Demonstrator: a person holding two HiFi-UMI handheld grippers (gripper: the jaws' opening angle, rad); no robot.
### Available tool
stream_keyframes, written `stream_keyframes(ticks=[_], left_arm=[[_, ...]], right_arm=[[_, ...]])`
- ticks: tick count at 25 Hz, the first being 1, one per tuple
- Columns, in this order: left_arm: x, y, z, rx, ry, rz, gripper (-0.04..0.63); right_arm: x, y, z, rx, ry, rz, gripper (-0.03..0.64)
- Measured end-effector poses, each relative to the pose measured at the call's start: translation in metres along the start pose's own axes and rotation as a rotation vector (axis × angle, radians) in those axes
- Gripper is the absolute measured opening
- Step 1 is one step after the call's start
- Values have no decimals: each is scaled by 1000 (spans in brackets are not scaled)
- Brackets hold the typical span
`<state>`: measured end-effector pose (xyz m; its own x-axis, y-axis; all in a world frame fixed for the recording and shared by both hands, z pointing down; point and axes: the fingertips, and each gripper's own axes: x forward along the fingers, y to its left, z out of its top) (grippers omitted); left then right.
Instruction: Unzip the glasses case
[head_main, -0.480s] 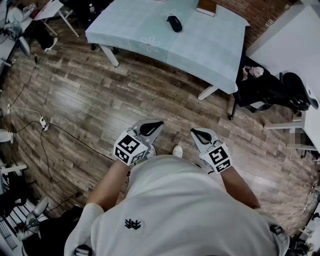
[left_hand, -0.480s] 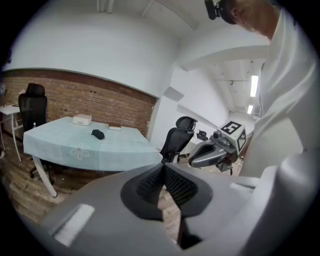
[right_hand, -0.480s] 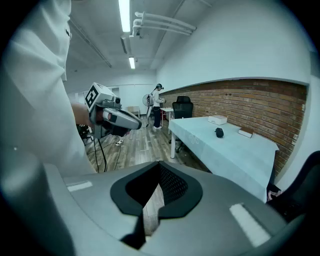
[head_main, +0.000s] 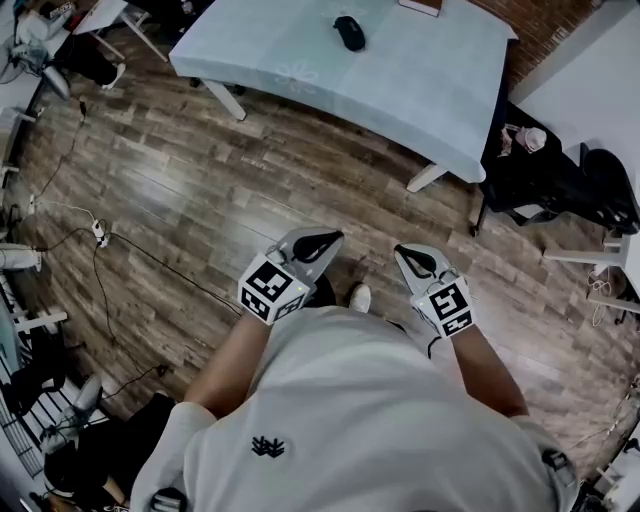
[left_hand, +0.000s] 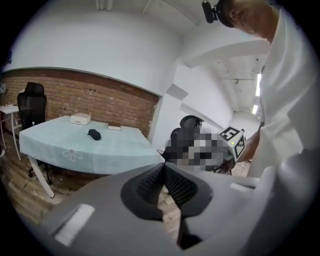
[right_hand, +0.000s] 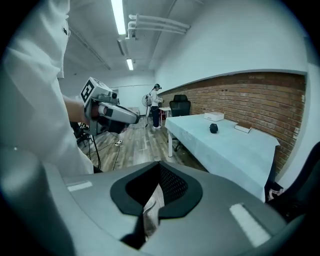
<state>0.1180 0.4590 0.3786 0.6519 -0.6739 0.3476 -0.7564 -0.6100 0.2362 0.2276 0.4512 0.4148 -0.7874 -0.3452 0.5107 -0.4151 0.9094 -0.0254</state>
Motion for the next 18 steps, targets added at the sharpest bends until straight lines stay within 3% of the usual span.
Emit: stream_keyframes(ticks=[5, 10, 14, 18], left_arm=[[21, 64, 14, 18, 16, -23, 51], [41, 142, 52, 58, 15, -72, 52], [52, 201, 74, 132, 43, -130, 52], [68, 251, 91, 134, 44, -127, 52]], right_arm=[[48, -42, 19, 56, 7, -26, 0], [104, -90, 64, 93, 6, -93, 3], [148, -123, 101, 120, -3, -155, 5], [181, -149, 123, 117, 6, -188, 6]])
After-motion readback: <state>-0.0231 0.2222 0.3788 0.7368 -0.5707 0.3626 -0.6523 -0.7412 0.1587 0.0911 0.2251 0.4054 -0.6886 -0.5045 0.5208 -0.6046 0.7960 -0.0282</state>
